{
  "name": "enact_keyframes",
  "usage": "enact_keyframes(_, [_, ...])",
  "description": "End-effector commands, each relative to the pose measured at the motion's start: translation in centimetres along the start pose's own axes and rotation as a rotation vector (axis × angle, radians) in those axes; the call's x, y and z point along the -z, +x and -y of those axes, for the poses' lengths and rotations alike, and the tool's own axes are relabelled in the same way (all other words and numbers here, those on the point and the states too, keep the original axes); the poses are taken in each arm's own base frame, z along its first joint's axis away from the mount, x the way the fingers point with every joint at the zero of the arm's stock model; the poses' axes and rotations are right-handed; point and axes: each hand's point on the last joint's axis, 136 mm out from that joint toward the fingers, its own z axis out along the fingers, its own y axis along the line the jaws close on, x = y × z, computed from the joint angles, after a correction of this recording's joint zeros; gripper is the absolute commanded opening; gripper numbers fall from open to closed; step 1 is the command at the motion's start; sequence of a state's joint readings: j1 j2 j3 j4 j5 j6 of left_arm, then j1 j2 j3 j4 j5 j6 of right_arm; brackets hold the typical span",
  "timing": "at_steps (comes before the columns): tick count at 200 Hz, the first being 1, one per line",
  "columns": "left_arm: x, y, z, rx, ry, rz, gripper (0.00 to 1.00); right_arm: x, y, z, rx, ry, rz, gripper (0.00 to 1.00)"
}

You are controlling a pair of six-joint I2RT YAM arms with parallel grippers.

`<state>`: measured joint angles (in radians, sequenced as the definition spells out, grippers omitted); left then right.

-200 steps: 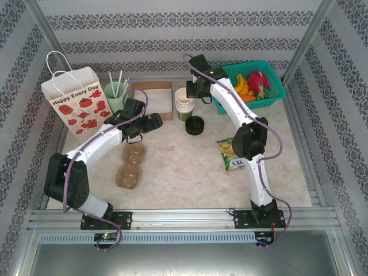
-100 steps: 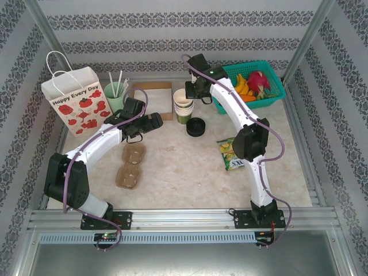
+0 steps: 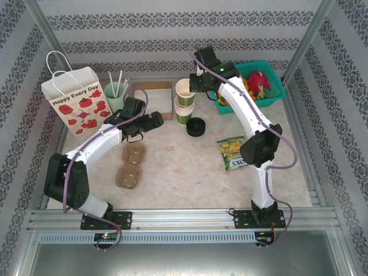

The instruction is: Pack the takeout coffee

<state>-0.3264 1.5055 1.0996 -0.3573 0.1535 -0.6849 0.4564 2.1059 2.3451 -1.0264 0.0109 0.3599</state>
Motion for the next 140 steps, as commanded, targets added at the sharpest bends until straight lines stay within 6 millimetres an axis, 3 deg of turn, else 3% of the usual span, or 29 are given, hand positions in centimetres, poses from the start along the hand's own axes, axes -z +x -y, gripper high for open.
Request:
enact_keyframes(1, [2.5,-3.0,3.1,-0.02,0.136,0.164,0.99,3.0,-1.3,-0.6,0.004,-0.012,0.089,0.0])
enact_keyframes(59, [5.8,-5.6,4.8,-0.095,0.235,0.359,0.99,7.2,-1.0,-2.0,0.009,-0.126,0.228,0.0])
enact_keyframes(109, [7.8,-5.6,6.6,-0.226,0.294,0.367,0.99,6.7,3.7,-3.4,0.022,-0.173,0.244,0.0])
enact_keyframes(140, [8.2,-5.3,6.1,-0.234,0.251,0.323,0.99,6.4,5.9,-4.1,-0.073,-0.198,0.258,0.0])
